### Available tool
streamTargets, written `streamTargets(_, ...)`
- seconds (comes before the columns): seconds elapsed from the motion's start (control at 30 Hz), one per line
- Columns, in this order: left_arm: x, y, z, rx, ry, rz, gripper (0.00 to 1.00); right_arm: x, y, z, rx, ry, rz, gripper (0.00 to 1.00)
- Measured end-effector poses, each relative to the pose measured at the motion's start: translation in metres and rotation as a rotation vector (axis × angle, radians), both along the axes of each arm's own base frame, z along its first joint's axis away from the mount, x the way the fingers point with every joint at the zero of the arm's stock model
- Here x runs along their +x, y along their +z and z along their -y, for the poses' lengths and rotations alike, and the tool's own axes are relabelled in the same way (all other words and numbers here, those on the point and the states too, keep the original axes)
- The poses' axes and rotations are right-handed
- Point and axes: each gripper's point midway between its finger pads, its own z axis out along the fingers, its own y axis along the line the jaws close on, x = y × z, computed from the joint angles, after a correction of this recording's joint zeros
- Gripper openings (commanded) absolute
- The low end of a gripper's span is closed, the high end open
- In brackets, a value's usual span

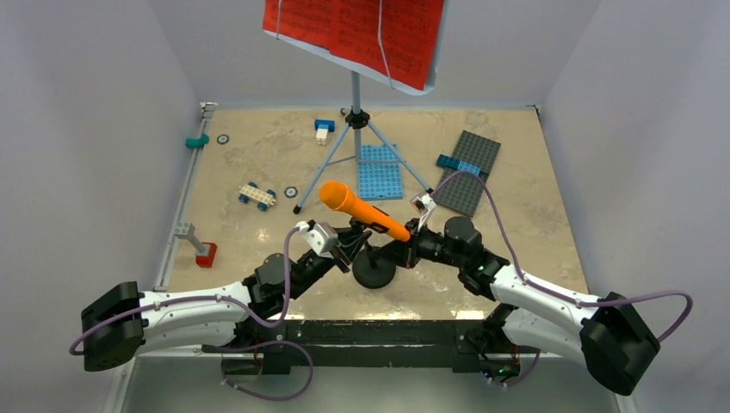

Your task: Pack up the instrument practice props

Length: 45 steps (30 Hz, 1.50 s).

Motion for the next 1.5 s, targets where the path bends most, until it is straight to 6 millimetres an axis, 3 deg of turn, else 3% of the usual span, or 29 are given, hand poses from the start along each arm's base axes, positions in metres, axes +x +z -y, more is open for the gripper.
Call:
streamTargets(0.1,0.001,0.0,-0.001,-0.003,0.01,-0.002,0.0,0.002,0.0,0.0,-0.009,-0.007,-0.015,0.53)
streamTargets(0.23,0.002,0.001,-0.003,-0.003,0.02,-0.004,0.0,0.007,-0.009,0.006,-0.039,-0.049,-0.063,0.64)
streamTargets(0.73,0.003,0.003,-0.012,0.017,0.053,-0.013,0.0,0.013,-0.009,0.023,-0.066,-0.124,-0.096,0.67)
streamTargets(0.9,0.007,0.004,-0.02,0.028,0.094,-0.027,0.0,0.021,-0.034,0.044,-0.105,-0.199,-0.161,0.64)
streamTargets(1.03,0.016,0.003,-0.025,0.07,0.158,-0.056,0.0,0.012,-0.046,0.049,-0.098,-0.186,-0.198,0.56)
streamTargets(1.27,0.029,-0.001,-0.021,0.119,0.231,-0.128,0.0,0.005,-0.023,0.038,0.0,-0.121,-0.12,0.53)
streamTargets(1.5,0.034,-0.002,-0.019,0.106,0.264,-0.172,0.0,0.005,-0.001,0.026,0.054,-0.077,-0.004,0.57)
